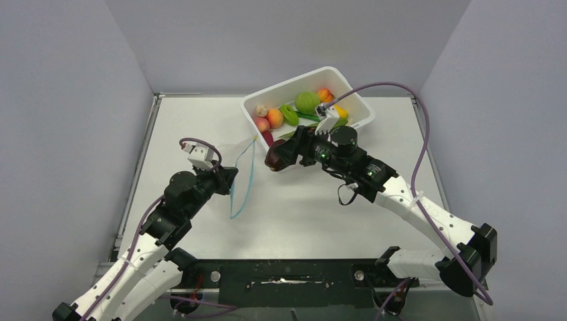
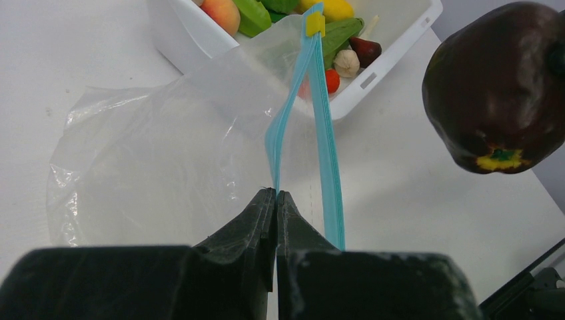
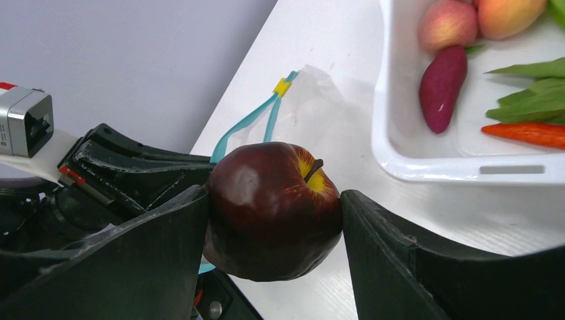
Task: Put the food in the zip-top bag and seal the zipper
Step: Pick up the fake fruit from the bin, then place the fake fruit in the zipper food storage bag.
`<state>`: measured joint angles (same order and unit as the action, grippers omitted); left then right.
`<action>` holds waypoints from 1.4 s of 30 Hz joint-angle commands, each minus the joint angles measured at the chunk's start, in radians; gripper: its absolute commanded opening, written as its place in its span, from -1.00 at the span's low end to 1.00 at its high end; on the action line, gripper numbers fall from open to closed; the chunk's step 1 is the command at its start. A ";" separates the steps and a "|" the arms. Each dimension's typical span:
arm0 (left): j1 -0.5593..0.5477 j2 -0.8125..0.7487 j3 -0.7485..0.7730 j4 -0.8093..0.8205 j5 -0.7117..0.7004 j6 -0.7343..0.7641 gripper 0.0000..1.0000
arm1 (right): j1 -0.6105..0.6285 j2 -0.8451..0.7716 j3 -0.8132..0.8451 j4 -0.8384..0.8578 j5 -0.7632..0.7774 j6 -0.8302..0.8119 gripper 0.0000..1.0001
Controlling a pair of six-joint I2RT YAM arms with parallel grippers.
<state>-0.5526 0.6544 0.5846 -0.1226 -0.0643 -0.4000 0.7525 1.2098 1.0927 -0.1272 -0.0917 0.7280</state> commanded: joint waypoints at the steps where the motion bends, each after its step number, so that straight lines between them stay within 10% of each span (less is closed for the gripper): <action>1: 0.006 0.004 0.048 0.072 0.045 -0.055 -1.00 | 0.048 0.008 -0.001 0.184 -0.008 0.094 -0.16; 42: 0.006 0.025 0.043 0.122 0.136 -0.173 -1.00 | 0.143 0.138 0.055 -0.061 0.152 0.181 -0.11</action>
<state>-0.5522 0.6804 0.6224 -0.0887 0.0689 -0.5797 0.8856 1.3628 1.0939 -0.1989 0.0353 0.8997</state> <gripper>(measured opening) 0.015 0.672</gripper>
